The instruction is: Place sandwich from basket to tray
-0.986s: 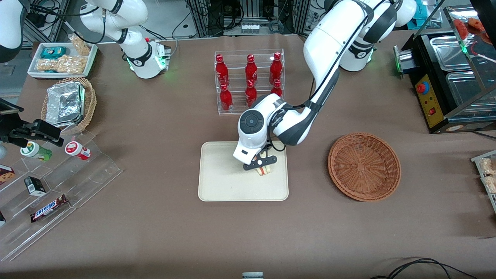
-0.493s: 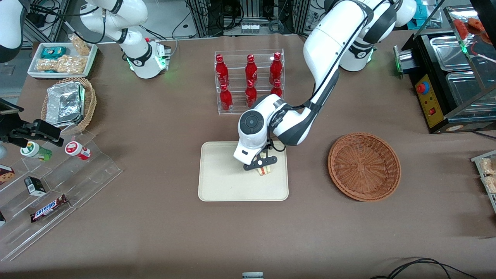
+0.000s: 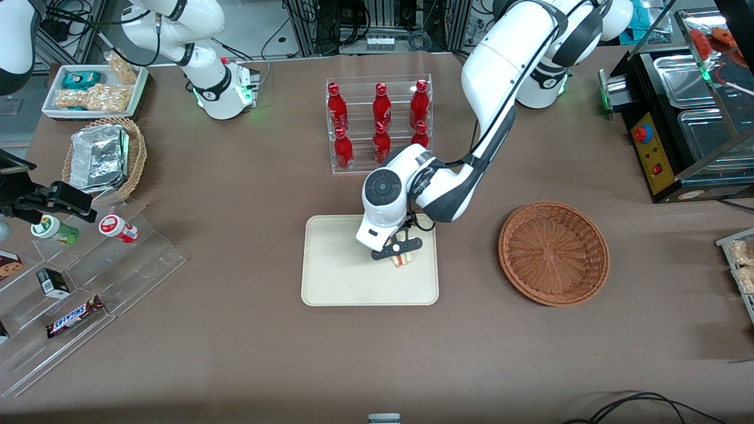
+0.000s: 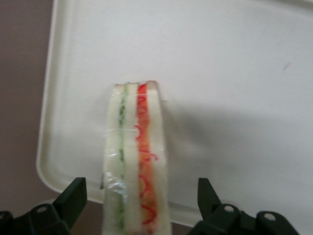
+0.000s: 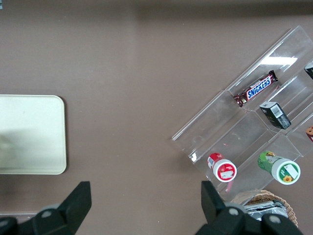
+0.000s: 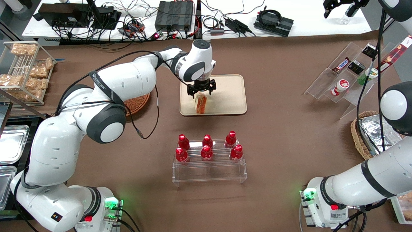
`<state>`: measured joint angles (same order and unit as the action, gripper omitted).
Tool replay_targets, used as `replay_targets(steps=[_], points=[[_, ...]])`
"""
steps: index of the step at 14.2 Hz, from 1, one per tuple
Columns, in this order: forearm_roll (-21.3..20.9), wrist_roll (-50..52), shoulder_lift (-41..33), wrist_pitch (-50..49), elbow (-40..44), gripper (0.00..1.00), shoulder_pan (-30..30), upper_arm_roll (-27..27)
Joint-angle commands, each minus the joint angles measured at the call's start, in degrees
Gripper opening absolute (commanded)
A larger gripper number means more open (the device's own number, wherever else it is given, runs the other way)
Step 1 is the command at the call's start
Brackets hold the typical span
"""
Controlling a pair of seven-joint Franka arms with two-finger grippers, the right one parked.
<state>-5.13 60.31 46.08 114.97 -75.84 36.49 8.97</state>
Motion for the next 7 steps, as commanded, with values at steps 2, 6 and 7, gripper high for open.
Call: replay_targets(steps=[2, 6, 7], points=[[-0.9, 0.3, -7.8, -11.1, -0.1, 1.00, -1.8, -1.5], [2.9, -8.1, -20.0, -20.6, -5.1, 1.00, -8.5, -1.3], [3.9, -11.8, -22.7, -24.6, -5.5, 1.00, -10.7, -1.3]])
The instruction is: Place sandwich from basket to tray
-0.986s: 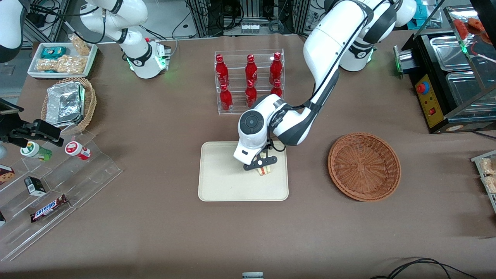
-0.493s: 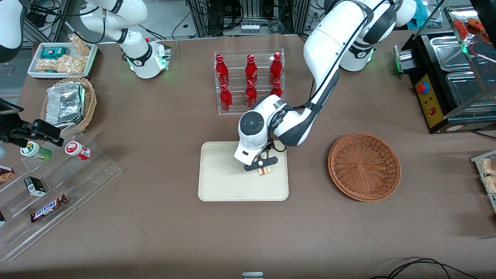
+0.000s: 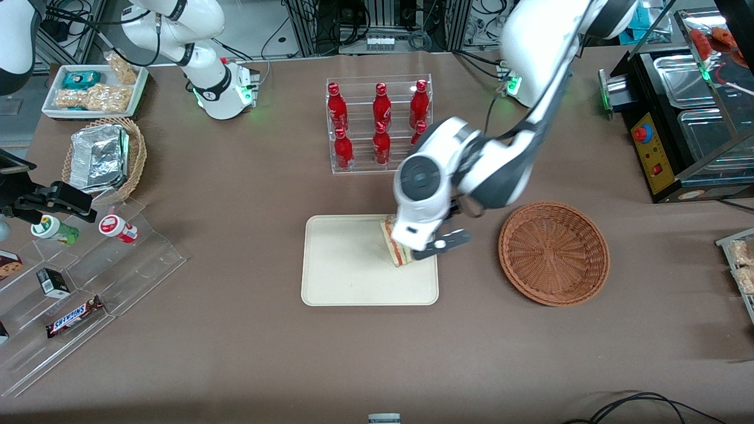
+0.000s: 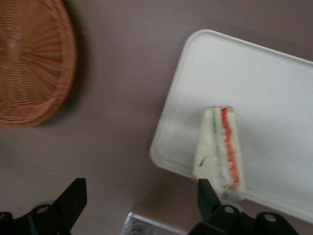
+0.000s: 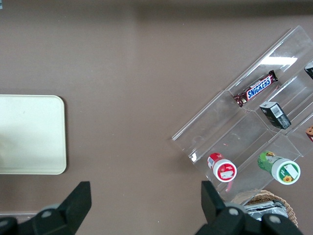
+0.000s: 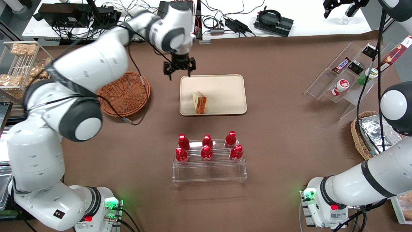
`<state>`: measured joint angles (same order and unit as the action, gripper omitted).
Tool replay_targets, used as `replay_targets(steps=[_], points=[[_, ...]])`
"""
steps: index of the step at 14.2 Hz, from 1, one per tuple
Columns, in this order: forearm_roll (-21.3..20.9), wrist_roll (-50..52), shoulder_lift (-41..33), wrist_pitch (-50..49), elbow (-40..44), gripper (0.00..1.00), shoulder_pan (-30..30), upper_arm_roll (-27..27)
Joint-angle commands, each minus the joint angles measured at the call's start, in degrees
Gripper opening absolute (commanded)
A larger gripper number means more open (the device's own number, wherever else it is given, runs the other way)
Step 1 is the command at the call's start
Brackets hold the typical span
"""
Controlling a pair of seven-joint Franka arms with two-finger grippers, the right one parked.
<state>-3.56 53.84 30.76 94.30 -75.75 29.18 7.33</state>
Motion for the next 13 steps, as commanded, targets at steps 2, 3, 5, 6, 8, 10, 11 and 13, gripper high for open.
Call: replay_targets(steps=[2, 3, 5, 6, 8, 10, 11, 13], points=[[2.9, -10.7, -11.6, -11.6, -5.5, 1.00, -7.8, 0.3], [3.2, -13.2, -13.5, -14.7, -5.5, 1.00, -9.8, 0.2], [3.3, -17.7, -17.4, -21.3, -5.5, 1.00, -14.4, 0.3], [3.6, -19.3, -19.3, -24.9, -5.5, 1.00, -16.7, 0.2], [3.6, -26.3, -22.4, -29.8, -5.5, 1.00, -20.3, 0.2], [3.6, -35.3, -23.6, -32.9, -5.7, 1.00, -24.6, 0.2], [3.4, -37.9, -24.1, -33.3, -6.2, 1.00, -26.3, 0.1], [2.6, -38.5, -26.4, -32.4, -8.7, 1.00, -27.7, 0.1]])
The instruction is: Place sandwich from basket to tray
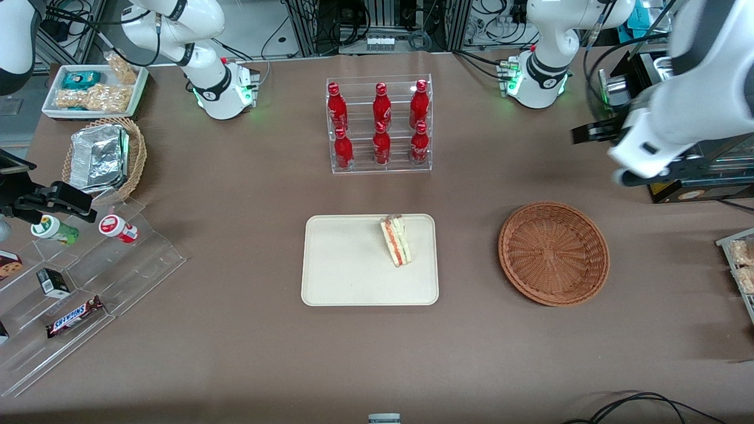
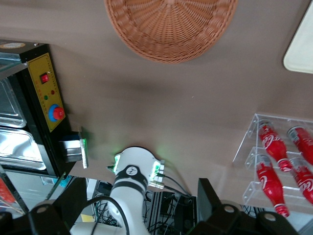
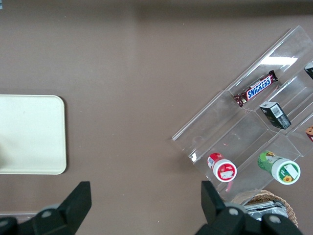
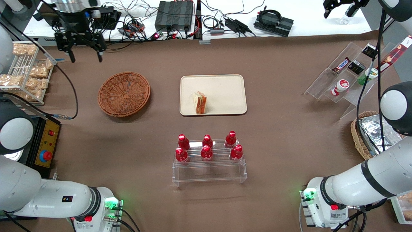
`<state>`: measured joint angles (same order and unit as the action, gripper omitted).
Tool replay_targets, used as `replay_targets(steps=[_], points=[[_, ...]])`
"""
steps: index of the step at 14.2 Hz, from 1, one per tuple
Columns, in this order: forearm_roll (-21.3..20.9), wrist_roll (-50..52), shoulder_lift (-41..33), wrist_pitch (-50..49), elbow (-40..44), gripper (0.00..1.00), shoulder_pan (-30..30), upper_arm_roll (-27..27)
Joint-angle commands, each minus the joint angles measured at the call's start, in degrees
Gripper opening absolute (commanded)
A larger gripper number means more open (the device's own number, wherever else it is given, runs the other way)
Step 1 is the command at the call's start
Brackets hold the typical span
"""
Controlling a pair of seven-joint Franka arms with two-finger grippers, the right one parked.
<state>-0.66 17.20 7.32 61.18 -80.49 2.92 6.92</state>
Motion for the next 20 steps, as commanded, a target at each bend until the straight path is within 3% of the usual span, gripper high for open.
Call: replay_targets(steps=[1, 7, 8, 11, 20], points=[[-0.3, -1.7, -3.8, 0.8, -4.7, 1.00, -1.8, 0.6], [-1.3, -2.6, -5.1, 1.4, -4.1, 1.00, -2.0, 0.5], [-3.5, -2.8, -6.6, 2.7, -5.5, 1.00, -1.9, 0.7], [-4.3, -2.8, -15.8, 13.3, -18.3, 1.00, -1.9, 0.6], [-1.7, -2.7, -10.2, 15.2, -8.6, 1.00, -1.7, 0.7]])
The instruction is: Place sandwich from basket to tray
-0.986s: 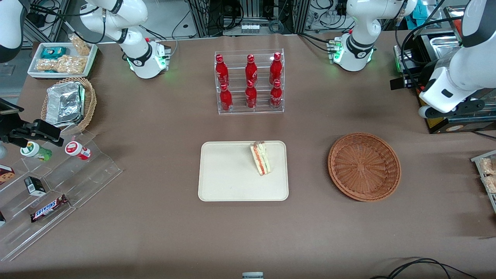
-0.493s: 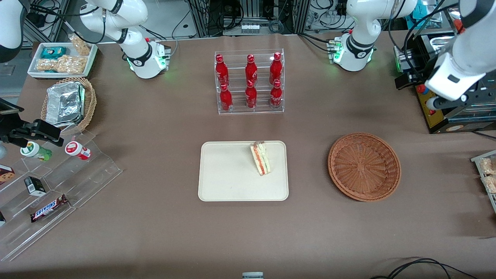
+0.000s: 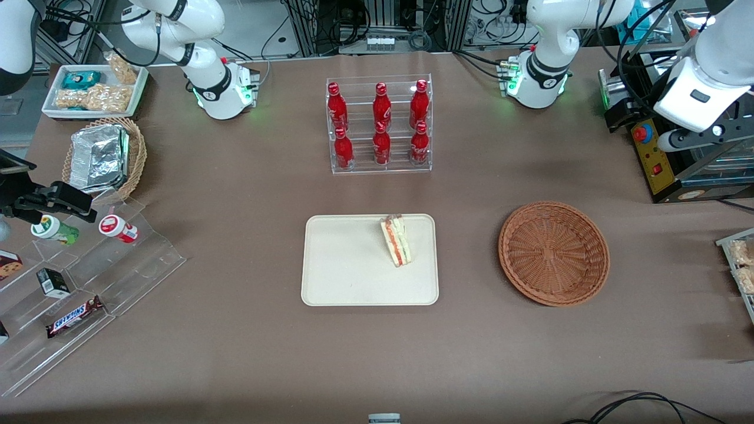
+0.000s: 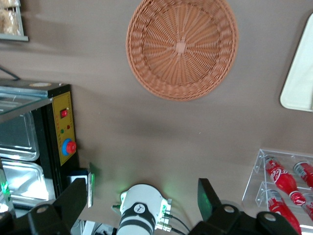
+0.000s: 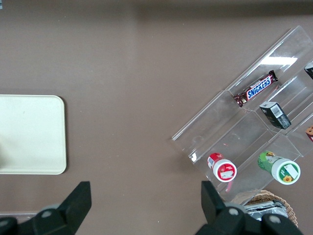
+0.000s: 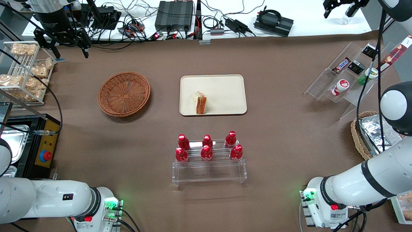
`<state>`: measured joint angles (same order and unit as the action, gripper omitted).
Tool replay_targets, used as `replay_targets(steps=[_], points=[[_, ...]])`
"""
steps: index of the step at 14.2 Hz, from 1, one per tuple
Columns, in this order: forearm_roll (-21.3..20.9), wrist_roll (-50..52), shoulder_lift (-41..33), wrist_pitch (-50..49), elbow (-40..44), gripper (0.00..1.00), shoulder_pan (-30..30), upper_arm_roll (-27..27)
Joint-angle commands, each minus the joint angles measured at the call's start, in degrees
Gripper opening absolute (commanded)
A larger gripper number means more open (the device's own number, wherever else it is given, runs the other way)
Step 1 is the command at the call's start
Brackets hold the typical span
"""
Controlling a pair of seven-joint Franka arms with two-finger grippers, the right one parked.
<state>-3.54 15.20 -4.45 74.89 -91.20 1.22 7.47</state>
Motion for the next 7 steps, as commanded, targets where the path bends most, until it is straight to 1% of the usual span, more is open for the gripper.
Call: replay_targets(steps=[1, 7], points=[[1.2, -0.7, 1.3, 2.8, 2.1, 1.00, 0.0, 0.2], [1.3, 0.0, 1.1, 2.9, 2.8, 1.00, 0.1, 0.2]])
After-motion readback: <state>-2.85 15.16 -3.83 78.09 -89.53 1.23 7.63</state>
